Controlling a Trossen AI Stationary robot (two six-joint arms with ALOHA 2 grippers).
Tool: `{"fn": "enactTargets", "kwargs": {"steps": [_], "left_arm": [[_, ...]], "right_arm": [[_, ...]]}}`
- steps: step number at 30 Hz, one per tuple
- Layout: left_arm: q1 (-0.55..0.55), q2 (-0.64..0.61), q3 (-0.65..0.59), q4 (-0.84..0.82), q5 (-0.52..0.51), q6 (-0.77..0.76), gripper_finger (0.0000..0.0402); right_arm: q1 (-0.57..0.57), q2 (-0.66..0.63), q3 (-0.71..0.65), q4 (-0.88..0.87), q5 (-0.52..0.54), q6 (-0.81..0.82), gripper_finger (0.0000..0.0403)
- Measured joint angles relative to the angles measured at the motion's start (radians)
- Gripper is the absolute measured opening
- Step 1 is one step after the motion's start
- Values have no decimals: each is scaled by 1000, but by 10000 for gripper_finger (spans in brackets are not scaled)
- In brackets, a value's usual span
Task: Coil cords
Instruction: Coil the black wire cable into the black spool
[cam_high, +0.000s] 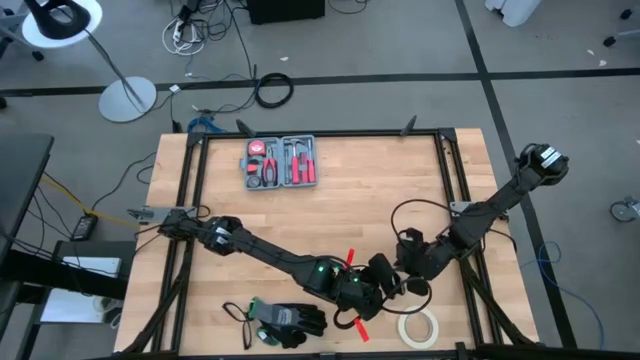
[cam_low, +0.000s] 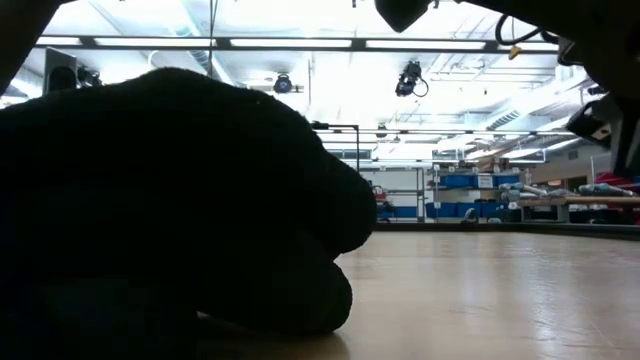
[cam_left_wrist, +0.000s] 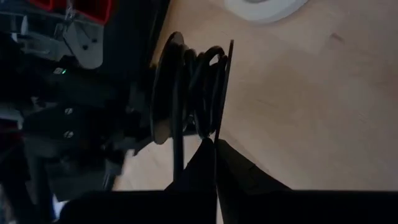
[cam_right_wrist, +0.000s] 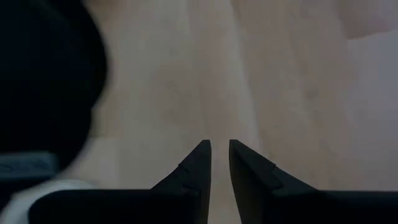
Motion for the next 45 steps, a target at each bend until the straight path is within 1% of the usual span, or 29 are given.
{"fn": "enactTargets", "kwargs": {"steps": [3,7,10,12,14,17,19,21,23,25,28,31,33,38,42,45], "left_arm": [[-1,0,0,-2,35,-1,0],[-3,0,0,3,71,-18,0],[-3,0,0,15,123,-52,0],[-4,0,0,27,148,-61,0],[-6,0,0,43,158,-72,0],[-9,0,0,70,176,-79,0],[-12,0,0,80,176,-72,0],[-13,0,0,84,189,-57,0],[-13,0,0,108,220,-59,0],[-9,0,0,139,243,-69,0],[9,0,0,190,289,-107,0],[24,0,0,238,321,-134,0],[26,0,0,270,334,-150,0],[33,-4,0,312,344,-258,0],[35,-7,0,354,337,-357,0],[33,-7,0,393,336,-423,0]], "right_arm": [[29,-6,0,-34,79,-29,58],[56,-21,0,-22,162,-165,58],[61,-22,-1,-20,258,-211,58],[54,-22,-21,-6,291,-227,58],[40,-22,-60,27,292,-235,59],[24,-22,-147,158,272,-238,57],[26,-21,-208,303,265,-289,53],[35,-22,-255,477,266,-405,48],[45,-23,-295,611,286,-562,43],[48,-23,-322,719,348,-711,38],[47,-23,-357,903,433,-891,28],[47,-23,-395,1109,452,-1058,17],[50,-23,-425,1213,453,-1144,9],[56,-23,-505,1338,456,-1265,4],[56,-23,-544,1351,444,-1267,21],[56,-23,-546,1369,405,-1267,40]]}}
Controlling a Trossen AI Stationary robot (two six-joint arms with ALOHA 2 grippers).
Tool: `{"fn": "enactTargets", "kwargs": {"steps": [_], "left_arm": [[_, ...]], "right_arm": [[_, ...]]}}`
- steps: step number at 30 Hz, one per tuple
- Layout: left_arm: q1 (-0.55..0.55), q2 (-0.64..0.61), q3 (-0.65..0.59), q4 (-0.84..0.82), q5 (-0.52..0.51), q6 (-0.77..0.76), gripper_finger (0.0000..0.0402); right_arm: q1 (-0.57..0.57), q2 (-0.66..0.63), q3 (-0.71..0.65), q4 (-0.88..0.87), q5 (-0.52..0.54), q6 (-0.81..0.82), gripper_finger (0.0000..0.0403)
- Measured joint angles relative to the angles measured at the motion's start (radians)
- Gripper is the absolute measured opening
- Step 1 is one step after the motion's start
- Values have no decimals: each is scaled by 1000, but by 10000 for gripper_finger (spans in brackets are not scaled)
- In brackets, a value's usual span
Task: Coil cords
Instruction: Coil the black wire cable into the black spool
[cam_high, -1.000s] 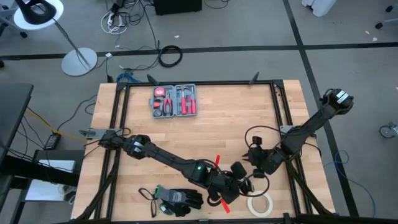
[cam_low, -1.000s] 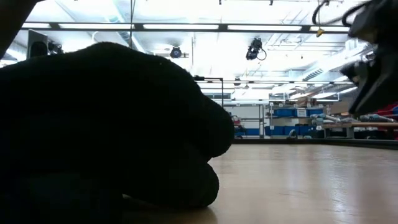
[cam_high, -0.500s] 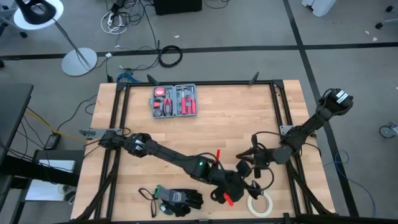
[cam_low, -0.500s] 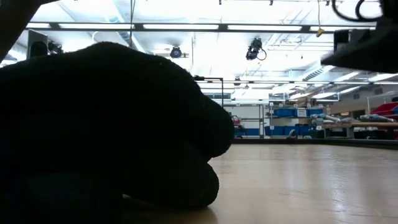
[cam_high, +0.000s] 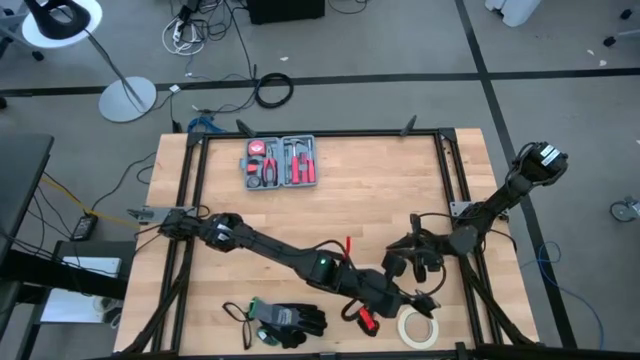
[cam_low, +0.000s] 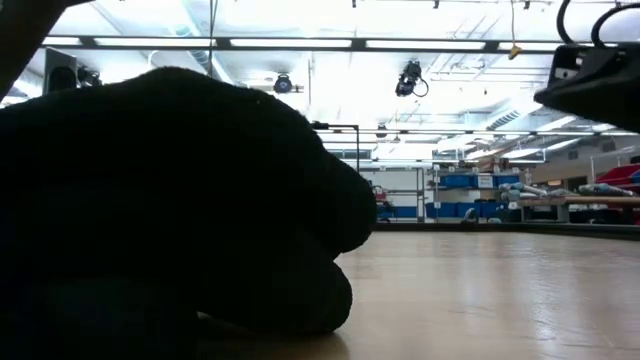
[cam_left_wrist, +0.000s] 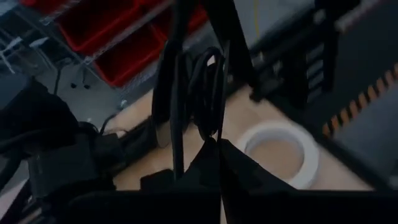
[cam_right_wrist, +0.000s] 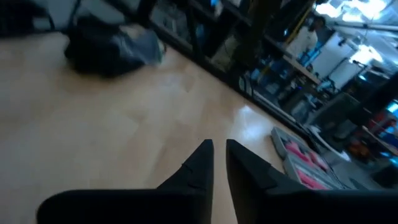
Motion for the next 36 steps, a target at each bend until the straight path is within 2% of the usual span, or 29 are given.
{"fn": "enactTargets", "kwargs": {"steps": [7,13,16,20,25,30,36], "left_arm": [[1,0,0,151,-80,-66,0],[-1,0,0,196,-141,-100,0],[-1,0,0,228,-164,-101,0],[-1,0,0,270,-187,-100,0],[-1,0,0,324,-195,-99,0],[-2,0,0,379,-188,-100,0],[-11,0,0,456,-180,-100,0]], "right_arm": [[0,0,0,158,-65,15,75],[-5,-2,-27,299,-183,-23,76],[-14,-2,-27,350,-282,-64,77],[-34,-4,-26,420,-299,-72,77],[-64,-4,-9,448,-344,-77,77],[-88,-3,3,432,-507,-59,79],[-112,-3,58,363,-539,-40,80]]}}
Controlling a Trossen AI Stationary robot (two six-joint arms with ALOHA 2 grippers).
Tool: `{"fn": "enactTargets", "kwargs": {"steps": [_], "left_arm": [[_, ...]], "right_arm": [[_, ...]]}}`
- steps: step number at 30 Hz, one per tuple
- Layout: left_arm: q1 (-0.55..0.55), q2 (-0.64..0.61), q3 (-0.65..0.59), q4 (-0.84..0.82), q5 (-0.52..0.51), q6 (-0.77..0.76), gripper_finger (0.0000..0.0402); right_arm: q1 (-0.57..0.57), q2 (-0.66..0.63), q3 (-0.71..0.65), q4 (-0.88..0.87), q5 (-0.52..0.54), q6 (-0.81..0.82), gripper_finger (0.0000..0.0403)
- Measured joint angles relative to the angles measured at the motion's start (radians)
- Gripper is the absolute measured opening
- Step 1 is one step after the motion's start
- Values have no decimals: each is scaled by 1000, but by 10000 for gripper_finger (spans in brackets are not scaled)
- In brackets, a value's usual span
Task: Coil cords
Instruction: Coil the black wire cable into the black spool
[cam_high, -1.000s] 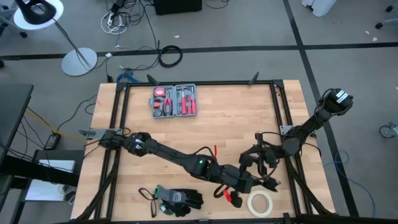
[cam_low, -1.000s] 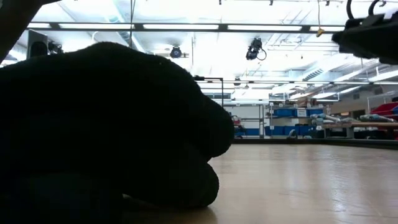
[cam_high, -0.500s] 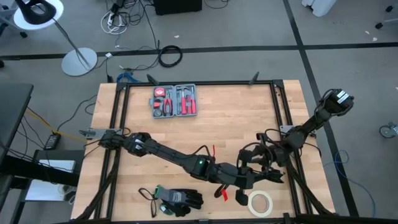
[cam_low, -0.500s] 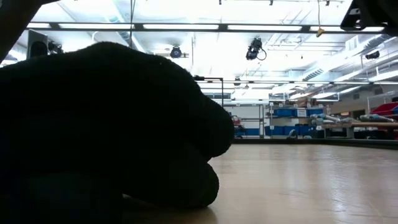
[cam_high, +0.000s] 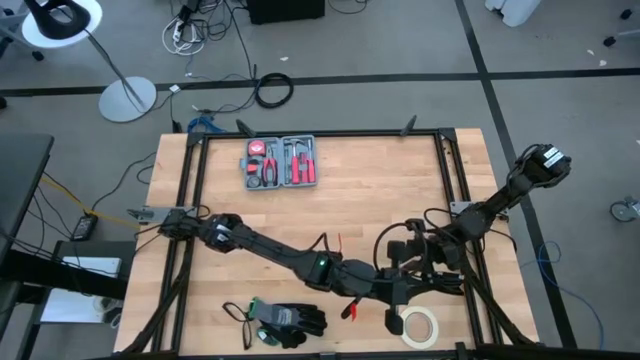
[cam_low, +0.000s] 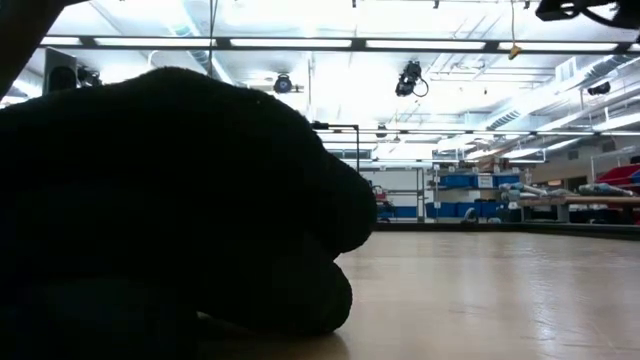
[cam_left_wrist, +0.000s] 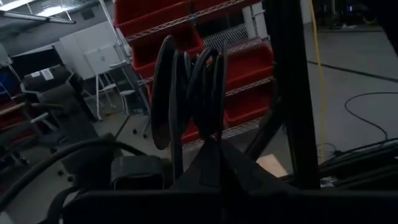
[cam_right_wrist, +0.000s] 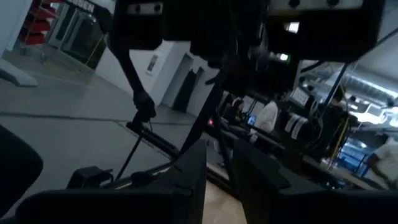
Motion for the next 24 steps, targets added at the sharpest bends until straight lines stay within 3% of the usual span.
{"fn": "enactTargets", "kwargs": {"steps": [10,17,24], "left_arm": [[-45,-12,0,38,-17,-5,0],[-104,-31,0,45,-56,-2,0],[-163,-30,0,103,-108,65,0]], "right_arm": [[-12,0,136,-151,-19,45,79],[8,1,302,-439,-28,63,80],[66,1,450,-548,-38,52,83]]}}
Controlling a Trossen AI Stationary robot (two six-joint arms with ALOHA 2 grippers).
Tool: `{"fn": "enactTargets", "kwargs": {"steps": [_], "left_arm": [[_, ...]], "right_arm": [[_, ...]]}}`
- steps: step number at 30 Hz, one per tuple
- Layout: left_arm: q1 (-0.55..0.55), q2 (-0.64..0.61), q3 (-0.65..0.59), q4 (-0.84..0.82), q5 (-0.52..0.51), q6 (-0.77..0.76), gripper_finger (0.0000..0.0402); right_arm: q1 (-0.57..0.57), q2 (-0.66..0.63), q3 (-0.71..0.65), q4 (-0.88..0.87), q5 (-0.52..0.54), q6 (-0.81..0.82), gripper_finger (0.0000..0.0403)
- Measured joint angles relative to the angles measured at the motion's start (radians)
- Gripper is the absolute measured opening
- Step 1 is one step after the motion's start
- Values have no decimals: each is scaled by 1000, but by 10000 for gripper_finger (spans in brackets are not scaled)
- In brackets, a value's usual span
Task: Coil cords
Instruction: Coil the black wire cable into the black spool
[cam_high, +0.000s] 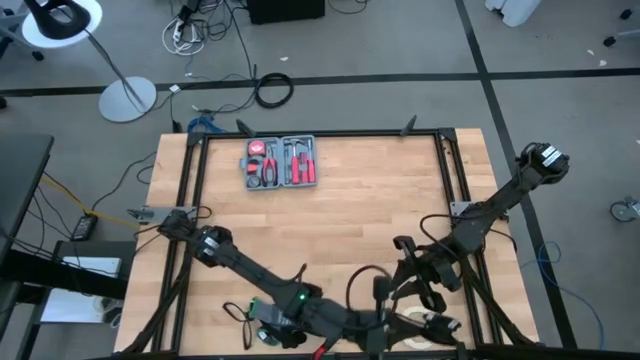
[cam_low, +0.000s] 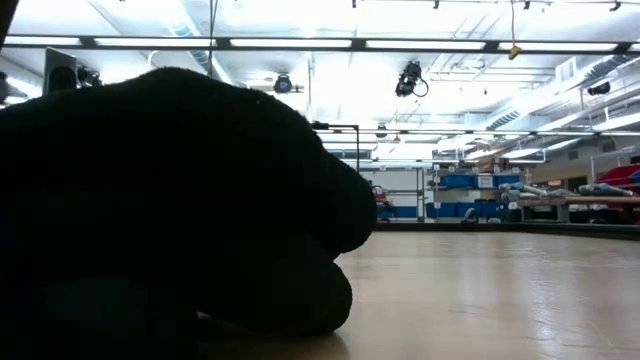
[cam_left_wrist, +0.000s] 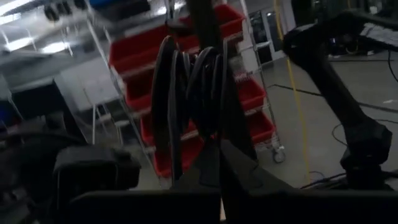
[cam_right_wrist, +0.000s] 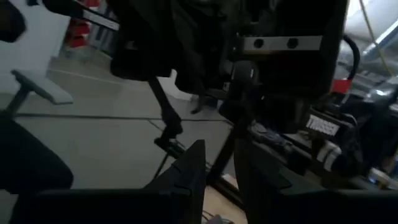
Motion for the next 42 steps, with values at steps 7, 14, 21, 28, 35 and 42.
{"fn": "enactTargets", "kwargs": {"steps": [7,14,21,28,35,42], "left_arm": [[-25,-4,0,38,-21,70,0],[-1,-7,0,32,-3,67,0],[12,-19,0,45,18,67,0],[9,-20,0,84,20,110,0],[25,-20,0,80,14,121,0],[40,-20,0,80,38,121,0]], "right_arm": [[11,0,13,46,-14,20,83],[1,57,26,109,-14,61,82],[-7,114,90,112,-14,44,84],[-24,136,95,137,-60,50,83],[-36,159,106,146,-64,70,83],[-48,165,125,135,-70,94,82]]}}
